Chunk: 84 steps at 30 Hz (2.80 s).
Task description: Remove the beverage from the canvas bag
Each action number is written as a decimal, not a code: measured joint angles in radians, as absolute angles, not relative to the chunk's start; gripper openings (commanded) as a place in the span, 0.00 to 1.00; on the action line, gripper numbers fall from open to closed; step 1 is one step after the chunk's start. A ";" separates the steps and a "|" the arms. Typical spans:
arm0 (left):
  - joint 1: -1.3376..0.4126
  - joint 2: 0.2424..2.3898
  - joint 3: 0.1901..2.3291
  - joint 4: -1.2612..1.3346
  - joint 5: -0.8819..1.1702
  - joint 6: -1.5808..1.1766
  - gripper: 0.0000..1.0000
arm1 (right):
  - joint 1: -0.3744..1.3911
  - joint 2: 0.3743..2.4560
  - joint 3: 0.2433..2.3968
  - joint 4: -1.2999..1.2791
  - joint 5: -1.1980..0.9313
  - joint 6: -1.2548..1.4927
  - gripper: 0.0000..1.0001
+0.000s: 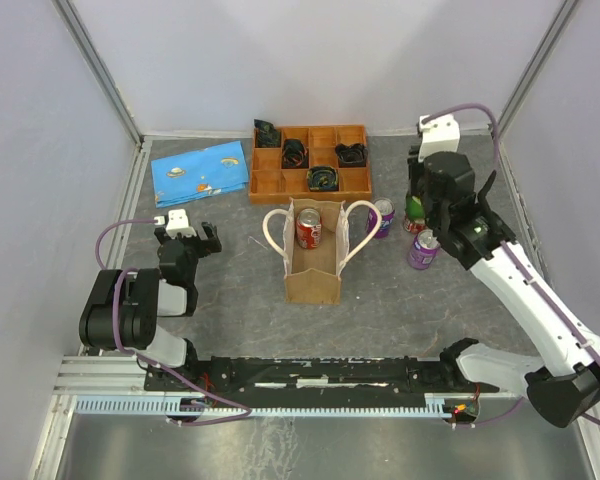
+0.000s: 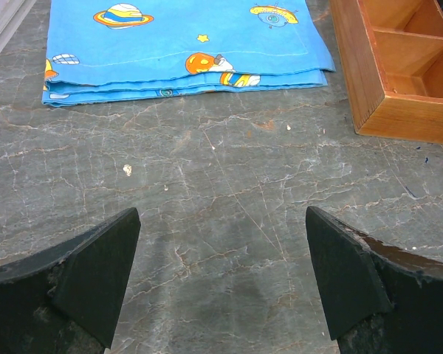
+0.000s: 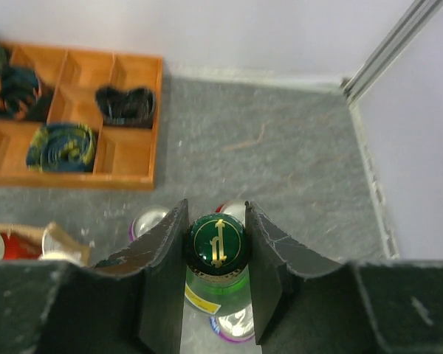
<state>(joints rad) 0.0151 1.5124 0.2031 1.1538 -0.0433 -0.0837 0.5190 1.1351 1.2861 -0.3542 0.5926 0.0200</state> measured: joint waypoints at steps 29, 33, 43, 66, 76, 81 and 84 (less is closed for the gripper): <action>0.015 1.512 0.203 1.154 -0.043 -0.084 0.99 | 0.515 1.117 0.966 -0.282 0.359 0.170 0.00; 0.015 1.512 0.203 1.154 -0.043 -0.084 0.99 | 0.515 1.116 0.872 -0.210 0.348 0.203 0.00; 0.015 1.512 0.203 1.154 -0.043 -0.084 0.99 | 0.515 1.113 0.752 -0.130 0.360 0.241 0.00; 0.015 1.512 0.203 1.154 -0.043 -0.084 0.99 | 0.515 1.087 0.844 -0.094 0.422 0.272 0.99; 0.014 1.512 0.203 1.154 -0.043 -0.084 0.99 | 0.515 1.028 1.166 -0.141 0.397 0.246 0.99; 0.014 1.512 0.203 1.154 -0.043 -0.084 0.99 | 0.574 1.125 1.322 -0.184 0.310 0.232 0.99; 0.014 1.512 0.203 1.154 -0.043 -0.084 0.99 | 0.673 1.216 1.361 -0.233 0.297 0.200 0.96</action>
